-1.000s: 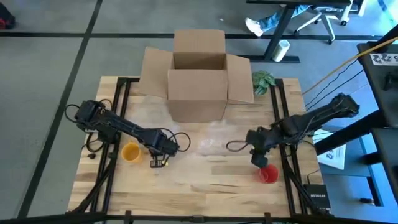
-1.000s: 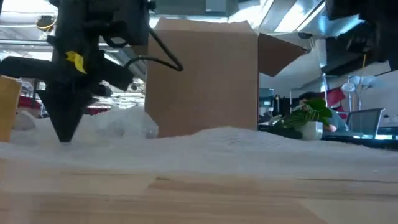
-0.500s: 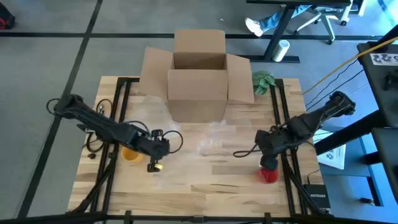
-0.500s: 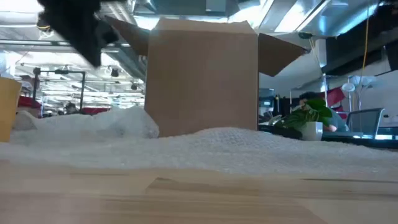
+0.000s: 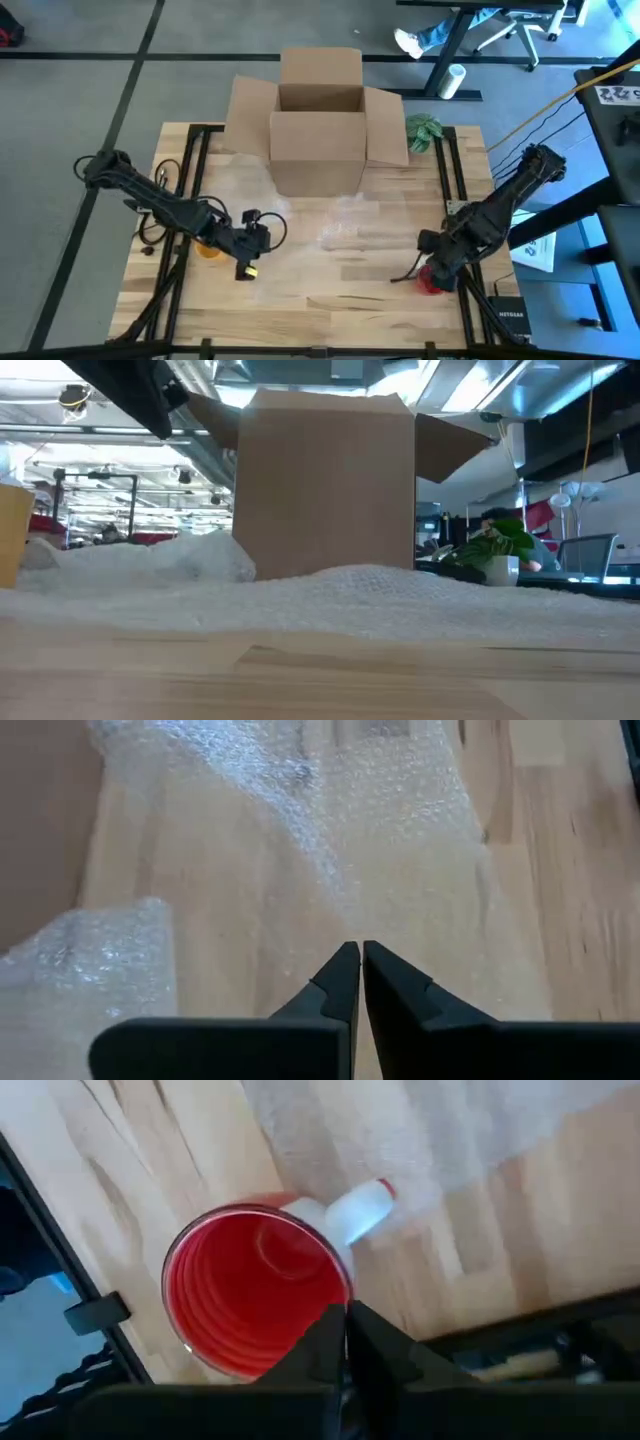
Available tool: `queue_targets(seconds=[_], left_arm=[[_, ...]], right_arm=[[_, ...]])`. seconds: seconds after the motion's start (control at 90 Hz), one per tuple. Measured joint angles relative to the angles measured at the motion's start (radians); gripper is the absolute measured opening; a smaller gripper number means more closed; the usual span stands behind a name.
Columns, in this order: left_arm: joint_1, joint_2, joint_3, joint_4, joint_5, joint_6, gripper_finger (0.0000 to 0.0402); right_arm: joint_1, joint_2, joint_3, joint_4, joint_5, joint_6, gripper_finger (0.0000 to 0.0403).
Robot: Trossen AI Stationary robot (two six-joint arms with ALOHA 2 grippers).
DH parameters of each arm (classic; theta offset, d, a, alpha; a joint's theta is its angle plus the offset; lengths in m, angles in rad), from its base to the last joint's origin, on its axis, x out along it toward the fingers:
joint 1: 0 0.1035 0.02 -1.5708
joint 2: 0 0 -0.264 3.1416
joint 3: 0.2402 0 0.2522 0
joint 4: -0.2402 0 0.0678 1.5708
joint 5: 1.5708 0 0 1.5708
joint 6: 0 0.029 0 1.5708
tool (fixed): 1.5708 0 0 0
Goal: Wrap mug
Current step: Wrap the red mug with the bubble wrap
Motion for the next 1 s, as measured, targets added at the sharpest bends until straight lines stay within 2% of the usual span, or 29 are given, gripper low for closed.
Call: queue_targets(seconds=[0.133, 0.278, 0.4, 0.556, 0.7, 1.0], left_arm=[[0.000, 0.000, 0.000, 0.000, 0.000, -0.018, 0.0000], [0.000, 0.000, 0.000, 0.000, 0.000, -0.032, 0.0000], [0.000, 0.000, 0.000, 0.002, 0.000, -0.034, 0.0000], [0.000, 0.001, 0.000, 0.004, 0.000, -0.034, 0.0000], [0.001, 0.001, 0.000, 0.003, 0.000, -0.037, 0.0000], [0.001, 0.001, 0.000, 0.003, 0.000, -0.035, 0.0000]], right_arm=[[-0.001, 0.000, -0.058, 0.075, -0.001, 0.000, 0.0045], [-0.002, -0.002, -0.081, 0.075, 0.001, -0.001, 0.0096], [-0.002, -0.001, -0.107, 0.076, 0.013, -0.002, 0.0120], [-0.002, 0.000, -0.128, 0.078, -0.011, 0.003, 0.0121], [-0.002, 0.000, -0.092, 0.078, -0.034, 0.026, 0.0116], [-0.002, 0.000, -0.036, 0.066, -0.006, 0.025, 0.0115]])
